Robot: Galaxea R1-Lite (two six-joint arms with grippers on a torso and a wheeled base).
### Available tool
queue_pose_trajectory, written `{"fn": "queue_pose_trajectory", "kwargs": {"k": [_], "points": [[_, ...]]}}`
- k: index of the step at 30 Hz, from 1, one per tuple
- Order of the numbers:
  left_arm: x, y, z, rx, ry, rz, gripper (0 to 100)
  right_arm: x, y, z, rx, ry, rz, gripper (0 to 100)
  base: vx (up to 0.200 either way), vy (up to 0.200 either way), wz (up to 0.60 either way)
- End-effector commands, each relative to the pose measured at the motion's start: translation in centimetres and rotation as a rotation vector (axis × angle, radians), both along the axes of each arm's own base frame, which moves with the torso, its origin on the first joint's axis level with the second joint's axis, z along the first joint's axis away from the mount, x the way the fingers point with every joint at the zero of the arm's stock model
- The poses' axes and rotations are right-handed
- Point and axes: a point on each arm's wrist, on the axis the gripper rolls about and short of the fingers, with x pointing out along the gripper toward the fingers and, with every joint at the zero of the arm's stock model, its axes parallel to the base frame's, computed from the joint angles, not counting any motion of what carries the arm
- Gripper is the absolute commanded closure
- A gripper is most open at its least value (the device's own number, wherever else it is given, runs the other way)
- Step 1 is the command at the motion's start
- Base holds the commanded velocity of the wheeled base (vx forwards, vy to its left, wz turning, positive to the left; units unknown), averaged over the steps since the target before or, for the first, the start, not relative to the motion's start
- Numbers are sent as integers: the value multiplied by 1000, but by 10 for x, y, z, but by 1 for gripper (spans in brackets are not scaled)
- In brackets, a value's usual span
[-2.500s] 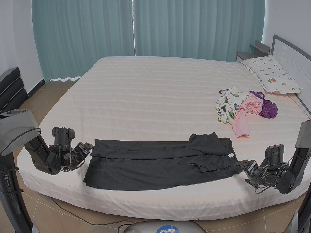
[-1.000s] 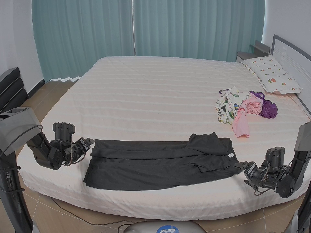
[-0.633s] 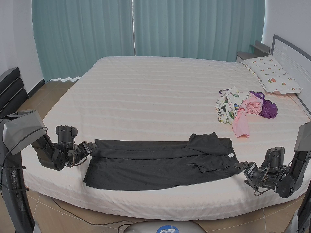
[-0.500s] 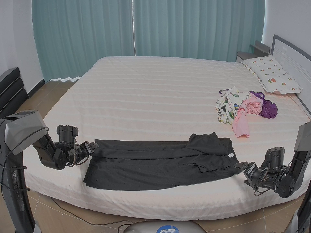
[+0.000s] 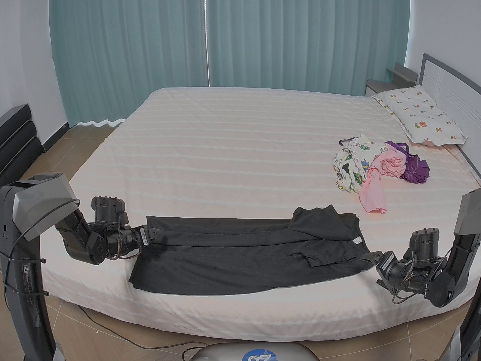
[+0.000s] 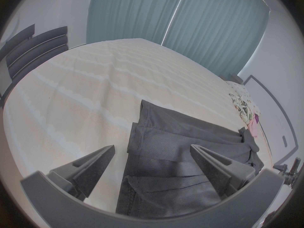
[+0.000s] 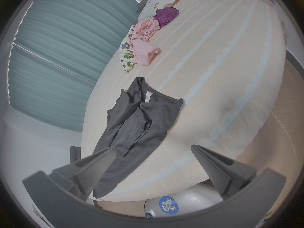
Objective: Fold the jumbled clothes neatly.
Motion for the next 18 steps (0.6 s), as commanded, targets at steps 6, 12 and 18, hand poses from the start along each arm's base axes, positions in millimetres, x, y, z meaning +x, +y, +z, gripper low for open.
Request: {"fn": "queue_pose_trajectory", "kwargs": {"k": [6, 12, 18], "points": [[3, -12, -9, 0, 11, -36, 0, 0, 1, -1, -1, 6, 5, 0, 0, 0, 0], [8, -16, -11, 3, 7, -42, 0, 0, 2, -1, -1, 6, 7, 0, 0, 0, 0], [8, -13, -15, 14, 17, -33, 0, -1, 3, -1, 1, 6, 10, 0, 0, 0, 0]]}}
